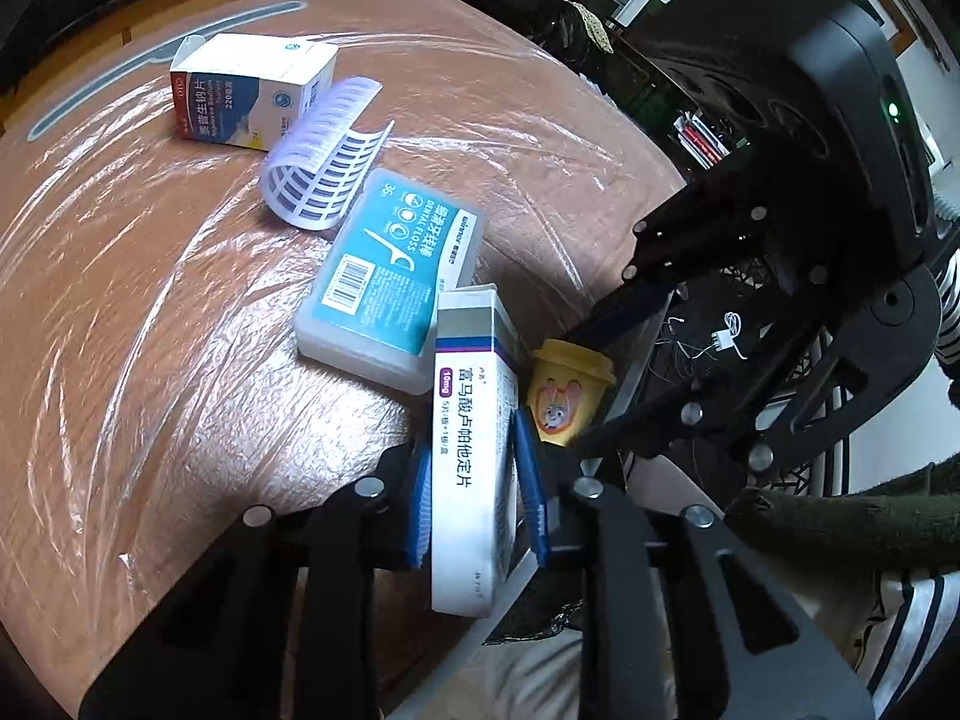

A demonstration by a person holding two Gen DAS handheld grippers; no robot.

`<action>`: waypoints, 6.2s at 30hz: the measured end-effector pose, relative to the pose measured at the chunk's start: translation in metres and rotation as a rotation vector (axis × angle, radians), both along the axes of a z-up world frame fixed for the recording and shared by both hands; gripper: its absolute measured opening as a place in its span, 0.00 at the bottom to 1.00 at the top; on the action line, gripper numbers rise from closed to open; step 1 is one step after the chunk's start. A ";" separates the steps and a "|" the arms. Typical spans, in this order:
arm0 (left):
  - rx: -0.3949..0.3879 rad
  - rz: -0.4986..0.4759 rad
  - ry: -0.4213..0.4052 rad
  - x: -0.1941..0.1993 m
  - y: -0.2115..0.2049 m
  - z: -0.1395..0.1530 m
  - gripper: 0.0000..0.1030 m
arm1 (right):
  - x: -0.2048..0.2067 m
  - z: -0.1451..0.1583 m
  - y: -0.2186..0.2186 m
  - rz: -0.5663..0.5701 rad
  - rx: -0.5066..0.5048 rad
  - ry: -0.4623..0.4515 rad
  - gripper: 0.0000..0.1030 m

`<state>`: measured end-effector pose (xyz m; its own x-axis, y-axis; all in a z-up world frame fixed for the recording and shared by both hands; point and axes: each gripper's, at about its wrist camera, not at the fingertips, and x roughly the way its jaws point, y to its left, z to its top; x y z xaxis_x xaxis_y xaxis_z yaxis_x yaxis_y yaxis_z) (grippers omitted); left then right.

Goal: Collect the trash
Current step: 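Lift the white box with the left tool while the right tool carries the yellow cup toward the bin, then lower the white box into the bin opening with the left tool while the right tool lowers the yellow cup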

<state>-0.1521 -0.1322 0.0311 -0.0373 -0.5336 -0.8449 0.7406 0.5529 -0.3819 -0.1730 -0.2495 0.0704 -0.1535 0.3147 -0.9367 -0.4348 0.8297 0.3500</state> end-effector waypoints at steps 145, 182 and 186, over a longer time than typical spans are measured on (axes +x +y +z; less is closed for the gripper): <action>0.227 0.070 -0.063 -0.125 0.005 -0.100 0.18 | -0.134 -0.106 -0.112 -0.300 -0.031 -0.056 0.45; 0.205 0.119 -0.056 -0.113 0.017 -0.093 0.18 | -0.141 -0.113 -0.126 -0.374 -0.032 -0.053 0.45; 0.207 0.114 -0.059 -0.111 0.014 -0.092 0.18 | -0.140 -0.113 -0.125 -0.381 -0.030 -0.055 0.45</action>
